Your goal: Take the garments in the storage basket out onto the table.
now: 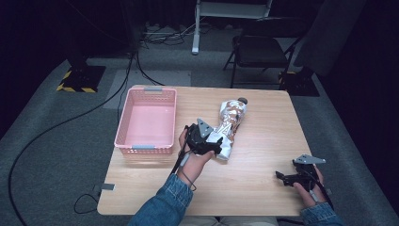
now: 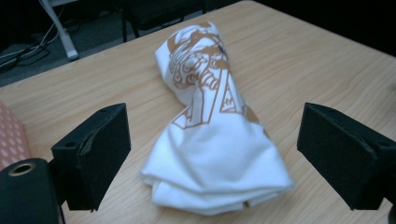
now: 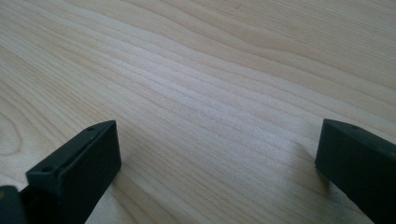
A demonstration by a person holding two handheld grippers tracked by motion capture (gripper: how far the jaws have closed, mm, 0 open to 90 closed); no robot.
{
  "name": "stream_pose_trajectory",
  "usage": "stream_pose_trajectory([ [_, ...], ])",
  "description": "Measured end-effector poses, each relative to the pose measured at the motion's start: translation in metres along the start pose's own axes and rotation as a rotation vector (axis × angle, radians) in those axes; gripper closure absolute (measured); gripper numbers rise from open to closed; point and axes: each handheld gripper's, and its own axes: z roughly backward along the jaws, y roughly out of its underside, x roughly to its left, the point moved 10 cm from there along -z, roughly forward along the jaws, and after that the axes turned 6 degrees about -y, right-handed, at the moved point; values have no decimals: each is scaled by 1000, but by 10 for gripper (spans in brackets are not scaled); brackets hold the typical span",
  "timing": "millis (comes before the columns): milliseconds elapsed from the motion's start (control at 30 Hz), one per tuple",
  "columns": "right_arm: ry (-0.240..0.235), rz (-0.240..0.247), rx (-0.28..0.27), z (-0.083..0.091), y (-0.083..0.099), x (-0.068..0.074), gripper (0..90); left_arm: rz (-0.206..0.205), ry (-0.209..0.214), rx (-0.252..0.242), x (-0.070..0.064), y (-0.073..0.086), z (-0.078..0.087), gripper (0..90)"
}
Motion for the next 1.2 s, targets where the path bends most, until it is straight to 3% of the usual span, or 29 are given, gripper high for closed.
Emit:
stream_pose_trajectory([
  [400,0,0,0,0,0,0,0,2,-21,7,14,17,15,92],
  [633,0,0,0,0,0,0,0,1,-32,43,20,32,17,92],
  [1200,0,0,0,0,0,0,0,13,-50,75,37,64,32,92],
])
